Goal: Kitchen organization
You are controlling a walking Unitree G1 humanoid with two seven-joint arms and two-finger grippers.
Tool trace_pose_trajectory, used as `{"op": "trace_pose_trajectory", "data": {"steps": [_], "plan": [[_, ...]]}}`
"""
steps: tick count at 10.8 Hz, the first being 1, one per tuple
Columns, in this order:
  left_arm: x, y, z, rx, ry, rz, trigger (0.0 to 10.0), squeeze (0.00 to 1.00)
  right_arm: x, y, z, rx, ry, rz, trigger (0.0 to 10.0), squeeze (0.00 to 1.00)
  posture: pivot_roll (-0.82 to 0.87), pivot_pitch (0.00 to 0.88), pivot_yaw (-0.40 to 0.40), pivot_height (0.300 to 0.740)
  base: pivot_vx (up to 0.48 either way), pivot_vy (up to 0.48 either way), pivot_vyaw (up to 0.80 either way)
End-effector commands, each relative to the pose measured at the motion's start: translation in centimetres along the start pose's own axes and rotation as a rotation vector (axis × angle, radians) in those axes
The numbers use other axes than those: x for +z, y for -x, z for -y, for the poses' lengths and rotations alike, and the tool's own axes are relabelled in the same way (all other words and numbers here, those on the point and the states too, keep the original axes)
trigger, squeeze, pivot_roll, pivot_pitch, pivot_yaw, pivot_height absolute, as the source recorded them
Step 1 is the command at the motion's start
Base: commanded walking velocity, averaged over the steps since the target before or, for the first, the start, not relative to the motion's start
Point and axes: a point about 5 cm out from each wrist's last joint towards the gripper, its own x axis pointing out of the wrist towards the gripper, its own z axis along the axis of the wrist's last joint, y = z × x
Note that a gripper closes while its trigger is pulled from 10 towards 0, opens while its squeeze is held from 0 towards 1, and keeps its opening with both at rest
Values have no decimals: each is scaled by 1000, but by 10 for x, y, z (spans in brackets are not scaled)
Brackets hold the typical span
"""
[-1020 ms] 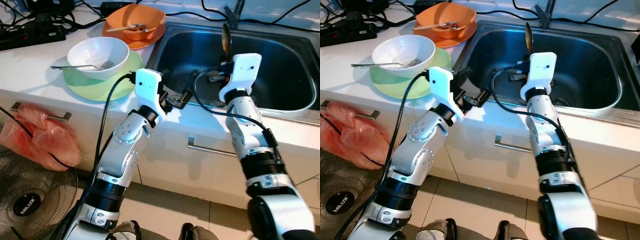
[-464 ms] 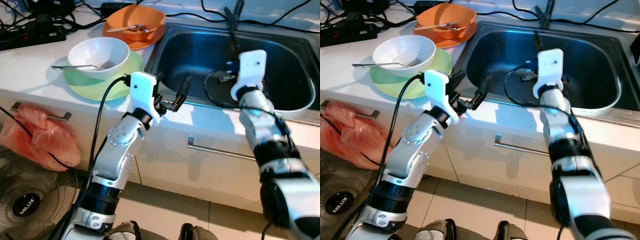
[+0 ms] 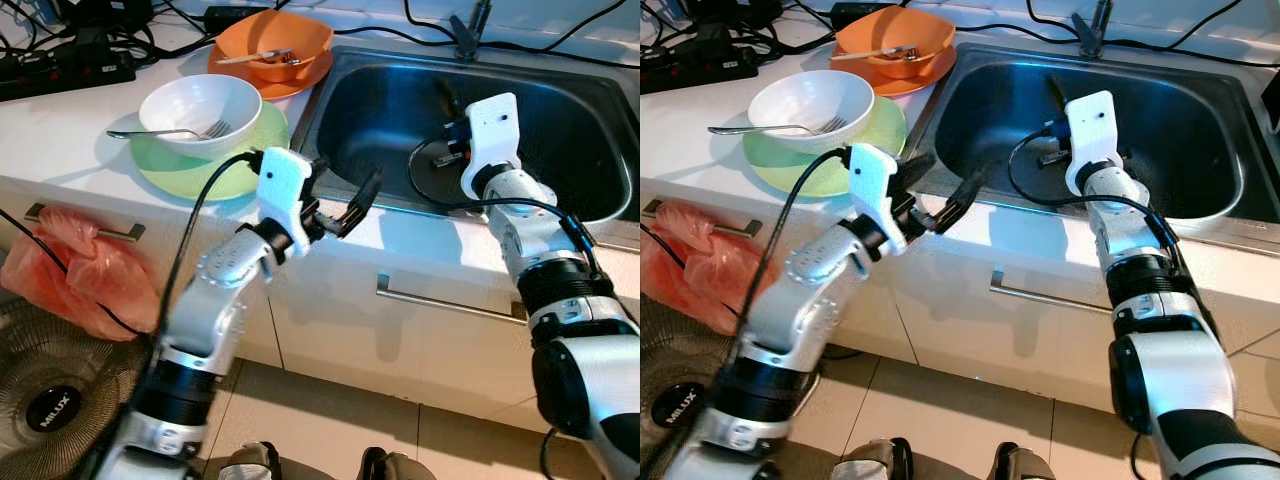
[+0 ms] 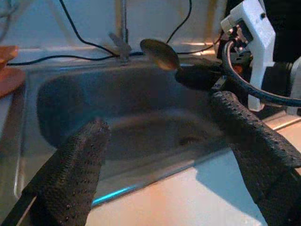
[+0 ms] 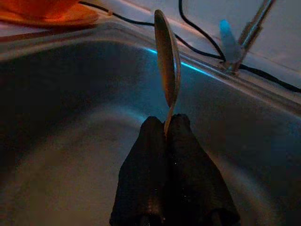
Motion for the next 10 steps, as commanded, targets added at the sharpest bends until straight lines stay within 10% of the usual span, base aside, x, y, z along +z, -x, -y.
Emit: {"op": "trace_pose_trajectory", "data": {"steps": [1, 2, 10], "plan": [[5, -2, 2, -30, -7, 6, 10000, 0, -31, 6, -5, 29, 0, -128, 10000, 0, 42, 153, 15, 740, 0, 0, 0], [4, -1, 1, -34, -2, -2, 10000, 0, -35, 7, -8, 51, -7, -148, 10000, 1000, 42, 153, 17, 740, 0, 0, 0], [3, 1, 0, -78, -2, -32, 10000, 0, -33, 6, -15, 104, -22, -134, 10000, 1000, 41, 143, 15, 740, 0, 0, 0]]}}
